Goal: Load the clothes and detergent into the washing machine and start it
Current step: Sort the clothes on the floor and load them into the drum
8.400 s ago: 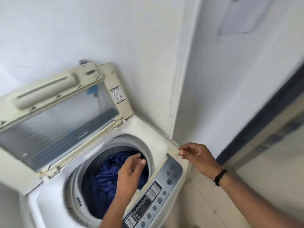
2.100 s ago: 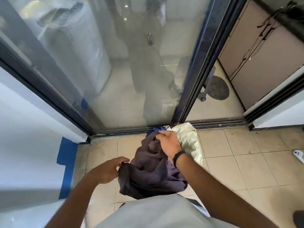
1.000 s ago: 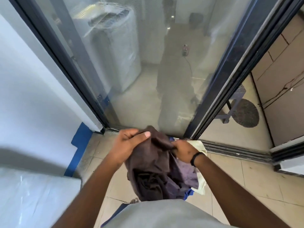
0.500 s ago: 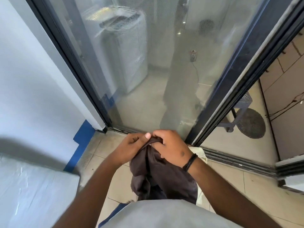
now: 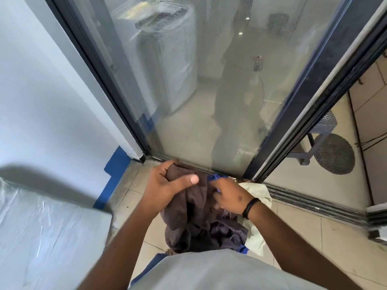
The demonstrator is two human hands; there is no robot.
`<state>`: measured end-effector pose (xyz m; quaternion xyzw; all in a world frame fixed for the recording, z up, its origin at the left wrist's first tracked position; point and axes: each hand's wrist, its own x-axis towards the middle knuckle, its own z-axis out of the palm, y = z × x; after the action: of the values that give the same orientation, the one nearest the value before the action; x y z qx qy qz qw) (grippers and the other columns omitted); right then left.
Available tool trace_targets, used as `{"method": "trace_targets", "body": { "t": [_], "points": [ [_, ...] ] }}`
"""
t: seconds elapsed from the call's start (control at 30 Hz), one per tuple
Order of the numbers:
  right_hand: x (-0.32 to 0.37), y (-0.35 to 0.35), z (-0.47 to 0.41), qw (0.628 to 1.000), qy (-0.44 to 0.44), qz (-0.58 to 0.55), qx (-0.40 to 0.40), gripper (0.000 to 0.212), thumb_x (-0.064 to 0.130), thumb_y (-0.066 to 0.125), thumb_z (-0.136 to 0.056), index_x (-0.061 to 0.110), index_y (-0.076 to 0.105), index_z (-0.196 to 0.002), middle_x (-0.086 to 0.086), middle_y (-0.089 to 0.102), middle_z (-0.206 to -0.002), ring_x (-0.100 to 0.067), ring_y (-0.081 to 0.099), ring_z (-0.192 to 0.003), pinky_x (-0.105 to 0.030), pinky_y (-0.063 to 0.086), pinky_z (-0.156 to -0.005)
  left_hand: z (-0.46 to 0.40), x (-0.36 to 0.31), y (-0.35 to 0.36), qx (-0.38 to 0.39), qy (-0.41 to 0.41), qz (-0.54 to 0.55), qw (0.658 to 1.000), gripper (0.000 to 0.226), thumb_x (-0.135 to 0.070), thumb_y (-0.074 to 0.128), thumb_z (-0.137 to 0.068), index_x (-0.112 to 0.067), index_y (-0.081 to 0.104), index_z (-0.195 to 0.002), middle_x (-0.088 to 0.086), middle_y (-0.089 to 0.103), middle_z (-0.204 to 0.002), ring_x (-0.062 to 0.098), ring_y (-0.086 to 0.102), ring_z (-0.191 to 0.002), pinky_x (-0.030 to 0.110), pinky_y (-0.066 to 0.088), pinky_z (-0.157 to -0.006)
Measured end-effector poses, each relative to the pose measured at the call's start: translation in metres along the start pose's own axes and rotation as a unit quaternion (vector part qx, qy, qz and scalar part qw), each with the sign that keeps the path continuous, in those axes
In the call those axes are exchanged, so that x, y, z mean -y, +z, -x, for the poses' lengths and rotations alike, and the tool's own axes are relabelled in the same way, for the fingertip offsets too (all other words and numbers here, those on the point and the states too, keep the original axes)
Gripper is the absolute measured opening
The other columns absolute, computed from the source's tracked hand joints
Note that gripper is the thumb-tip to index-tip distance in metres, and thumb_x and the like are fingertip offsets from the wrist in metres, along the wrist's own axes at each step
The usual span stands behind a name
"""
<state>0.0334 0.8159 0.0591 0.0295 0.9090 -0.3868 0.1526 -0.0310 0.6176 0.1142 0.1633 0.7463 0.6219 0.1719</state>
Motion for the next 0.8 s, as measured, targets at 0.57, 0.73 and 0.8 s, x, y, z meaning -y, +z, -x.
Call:
{"method": "trace_targets", "body": {
  "t": [0.57, 0.73, 0.8],
  "points": [
    [-0.042, 0.033, -0.025, 0.982, 0.002, -0.190, -0.026, 0.111, 0.027, 0.093, -0.057, 0.043, 0.030, -0.148, 0.004, 0.041, -0.150, -0.014, 0.042, -0.138, -0.039, 0.039, -0.114, 0.002, -0.021, 0.001, -0.223, -0.015, 0.073, 0.972, 0.044, 0.010, 0.079, -0.074, -0.019, 0.062, -0.103, -0.020, 0.071, -0.088, -0.010, 0.066, -0.080, 0.010, 0.051, -0.073],
    [-0.073, 0.114, -0.031, 0.961, 0.029, -0.273, -0.001, 0.048, 0.026, 0.079, -0.069, 0.038, 0.064, -0.113, 0.012, 0.070, -0.111, -0.014, 0.062, -0.110, -0.043, 0.050, -0.098, -0.001, -0.046, -0.012, -0.203, 0.020, 0.139, 0.969, 0.078, -0.018, 0.086, -0.054, -0.007, 0.056, -0.126, 0.008, 0.068, -0.119, 0.024, 0.066, -0.112, 0.042, 0.054, -0.097],
    [-0.067, 0.119, -0.026, 0.958, 0.039, -0.277, -0.065, 0.030, 0.013, 0.061, -0.076, 0.036, 0.073, -0.092, 0.015, 0.073, -0.092, -0.008, 0.062, -0.093, -0.042, 0.050, -0.088, 0.001, -0.048, -0.025, -0.171, 0.015, 0.117, 0.978, 0.073, -0.027, 0.086, -0.048, -0.004, 0.064, -0.115, 0.007, 0.073, -0.110, 0.024, 0.069, -0.106, 0.042, 0.056, -0.094]
  ]
}}
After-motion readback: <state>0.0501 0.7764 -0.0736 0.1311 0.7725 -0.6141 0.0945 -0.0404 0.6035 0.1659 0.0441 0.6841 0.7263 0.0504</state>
